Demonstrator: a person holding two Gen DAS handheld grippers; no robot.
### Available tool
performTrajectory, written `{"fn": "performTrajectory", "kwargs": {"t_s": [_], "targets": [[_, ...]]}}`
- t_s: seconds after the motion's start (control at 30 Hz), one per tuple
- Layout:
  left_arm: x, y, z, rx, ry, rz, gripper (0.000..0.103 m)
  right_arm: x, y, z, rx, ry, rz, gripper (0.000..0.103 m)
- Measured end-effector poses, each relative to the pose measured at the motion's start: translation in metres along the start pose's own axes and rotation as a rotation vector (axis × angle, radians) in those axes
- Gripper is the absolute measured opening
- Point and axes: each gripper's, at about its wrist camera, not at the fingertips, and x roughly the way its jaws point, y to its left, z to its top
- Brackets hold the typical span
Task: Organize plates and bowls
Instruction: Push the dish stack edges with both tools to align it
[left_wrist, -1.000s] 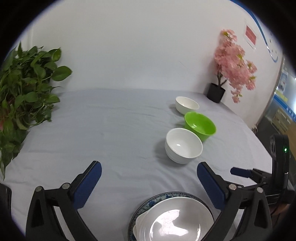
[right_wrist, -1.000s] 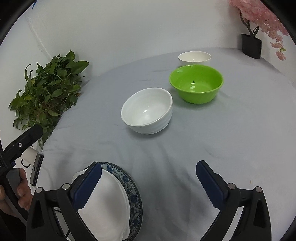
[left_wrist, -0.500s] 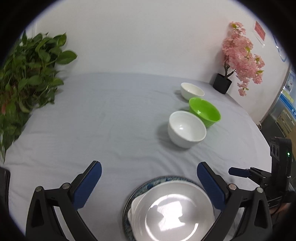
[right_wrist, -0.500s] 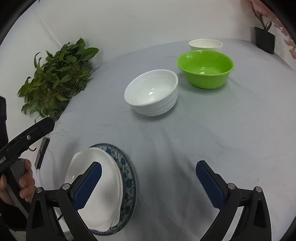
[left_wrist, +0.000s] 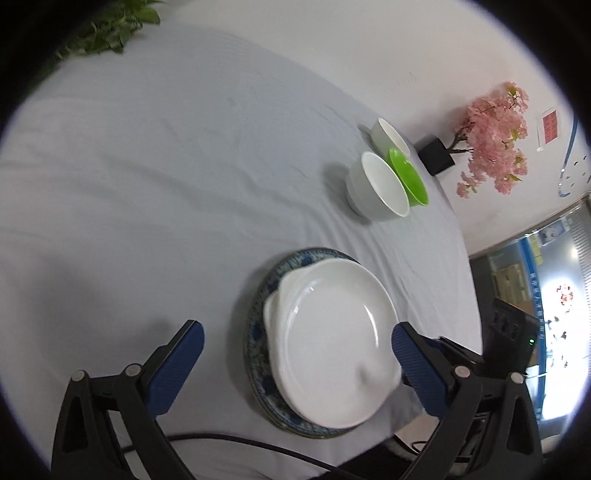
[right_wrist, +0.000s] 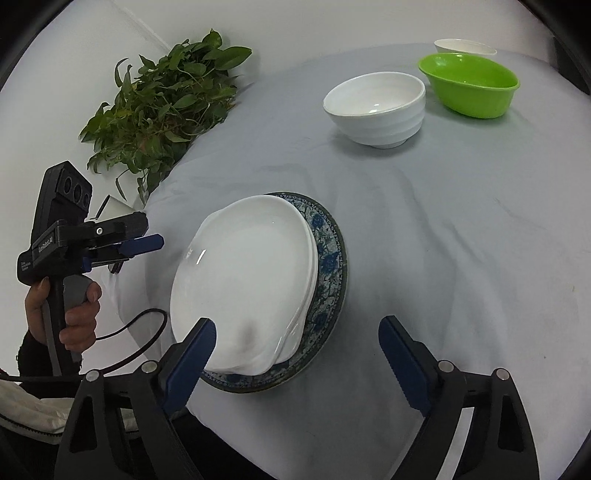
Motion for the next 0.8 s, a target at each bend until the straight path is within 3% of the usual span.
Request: {"fn": "performTrajectory", "kwargs": {"t_s": [0.17, 0.27, 0.33, 0.57, 0.7, 0.8], "targets": [[0.014, 0.003, -0.006, -0.036, 0.071, -0.055, 0.078, 0.011, 0.012, 0.003, 0.0, 0.034, -0.007, 0.077], [0.024, 0.003, -0.008, -0.043, 0.106, -0.052, 0.061, 0.016, 0.019, 0.006, -0.007, 0.039, -0.016, 0.076], [0.03, 0.003, -0.01, -0.044, 0.125, -0.051, 0.054, 0.02, 0.023, 0.008, -0.013, 0.044, -0.046, 0.076], [0.026, 0.004, -0.005, -0.039, 0.117, -0.008, 0.052, 0.028, 0.025, 0.016, -0.001, 0.052, -0.064, 0.076], [0.01, 0.002, 0.001, -0.002, 0.053, 0.133, 0.061, 0.029, 0.025, 0.02, -0.008, 0.048, -0.076, 0.076], [0.018, 0.009, 0.001, -0.017, 0.094, 0.113, 0.065, 0.031, 0.024, 0.023, -0.003, 0.048, -0.077, 0.076]]}}
